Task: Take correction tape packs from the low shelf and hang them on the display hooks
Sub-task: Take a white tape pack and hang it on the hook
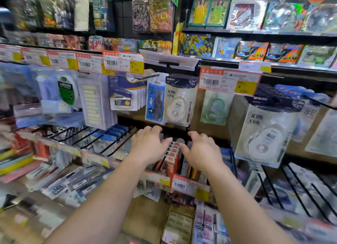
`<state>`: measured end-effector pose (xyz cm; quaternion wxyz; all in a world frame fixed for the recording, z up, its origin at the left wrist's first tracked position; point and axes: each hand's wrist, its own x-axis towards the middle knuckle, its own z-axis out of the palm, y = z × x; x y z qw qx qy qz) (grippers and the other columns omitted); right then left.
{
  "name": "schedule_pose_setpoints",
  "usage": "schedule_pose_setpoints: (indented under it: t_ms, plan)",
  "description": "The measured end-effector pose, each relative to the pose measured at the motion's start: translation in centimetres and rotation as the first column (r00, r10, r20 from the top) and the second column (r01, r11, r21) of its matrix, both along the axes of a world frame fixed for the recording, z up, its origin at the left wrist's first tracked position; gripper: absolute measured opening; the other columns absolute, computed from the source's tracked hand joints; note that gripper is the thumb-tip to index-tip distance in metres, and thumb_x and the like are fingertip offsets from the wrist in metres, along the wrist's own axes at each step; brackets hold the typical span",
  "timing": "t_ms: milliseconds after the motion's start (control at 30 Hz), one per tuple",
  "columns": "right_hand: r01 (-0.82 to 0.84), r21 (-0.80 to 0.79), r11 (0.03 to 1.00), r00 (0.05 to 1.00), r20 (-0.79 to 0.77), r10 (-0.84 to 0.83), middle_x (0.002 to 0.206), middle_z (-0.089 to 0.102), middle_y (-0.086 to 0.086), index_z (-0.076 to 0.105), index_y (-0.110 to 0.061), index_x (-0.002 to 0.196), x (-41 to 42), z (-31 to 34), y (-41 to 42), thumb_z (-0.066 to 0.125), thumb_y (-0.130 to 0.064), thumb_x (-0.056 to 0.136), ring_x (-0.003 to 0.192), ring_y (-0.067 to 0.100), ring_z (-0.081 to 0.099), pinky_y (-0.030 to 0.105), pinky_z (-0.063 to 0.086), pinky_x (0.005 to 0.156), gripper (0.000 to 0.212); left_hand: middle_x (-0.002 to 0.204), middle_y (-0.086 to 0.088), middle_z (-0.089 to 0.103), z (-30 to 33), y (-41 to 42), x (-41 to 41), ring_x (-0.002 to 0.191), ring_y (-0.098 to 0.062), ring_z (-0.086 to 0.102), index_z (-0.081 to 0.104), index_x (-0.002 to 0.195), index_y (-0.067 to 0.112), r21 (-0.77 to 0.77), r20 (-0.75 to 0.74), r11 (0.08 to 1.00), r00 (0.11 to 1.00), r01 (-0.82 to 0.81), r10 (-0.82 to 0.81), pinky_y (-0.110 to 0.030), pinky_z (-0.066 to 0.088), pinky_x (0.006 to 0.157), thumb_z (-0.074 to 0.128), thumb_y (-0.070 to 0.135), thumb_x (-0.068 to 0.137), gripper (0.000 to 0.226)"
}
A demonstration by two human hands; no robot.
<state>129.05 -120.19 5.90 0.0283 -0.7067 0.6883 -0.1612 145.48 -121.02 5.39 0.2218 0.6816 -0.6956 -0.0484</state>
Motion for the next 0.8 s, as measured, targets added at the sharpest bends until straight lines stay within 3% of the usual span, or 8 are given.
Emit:
schedule_pose_setpoints:
  t_ms: [267, 433, 800]
  plan:
    - [0.064, -0.042, 0.997, 0.997, -0.028, -0.065, 0.143, 0.047, 0.007, 0.038, -0.026, 0.146, 2.0, -1.8, 8.4, 0.043, -0.056, 0.097, 0.131, 0.031, 0.041, 0.044, 0.039, 0.102, 0.058, 0.147, -0.005, 0.045, -1.7, 6.7, 0.8, 0.138, -0.028, 0.038, 0.04, 0.145, 0.024, -0.007, 0.075, 0.991, 0.989, 0.132, -0.131, -0.046, 0.032, 0.113, 0.043, 0.06, 0.095, 0.061]
    - [0.153, -0.028, 0.988, 0.988, 0.002, -0.153, 0.138, 0.052, 0.007, 0.043, -0.026, 0.143, 2.5, -4.4, 15.2, 0.045, -0.056, 0.096, 0.13, 0.032, 0.042, 0.043, 0.038, 0.105, 0.057, 0.138, -0.008, 0.051, -4.7, 12.4, 1.2, 0.13, -0.032, 0.043, 0.047, 0.139, 0.022, -0.001, 0.006, 0.967, 0.967, 0.254, -0.254, -0.046, 0.038, 0.107, 0.054, 0.053, 0.093, 0.056]
    - [0.442, 0.029, 0.896, 0.897, -0.024, -0.442, 0.134, 0.054, 0.004, 0.049, -0.029, 0.138, -4.6, -7.8, 28.6, 0.048, -0.056, 0.094, 0.126, 0.029, 0.046, 0.038, 0.041, 0.099, 0.051, 0.141, -0.005, 0.048, -7.7, 21.6, -7.4, 0.132, -0.029, 0.043, 0.045, 0.141, 0.025, 0.112, 0.01, 0.829, 0.833, 0.548, -0.553, -0.041, 0.038, 0.107, 0.053, 0.051, 0.095, 0.053]
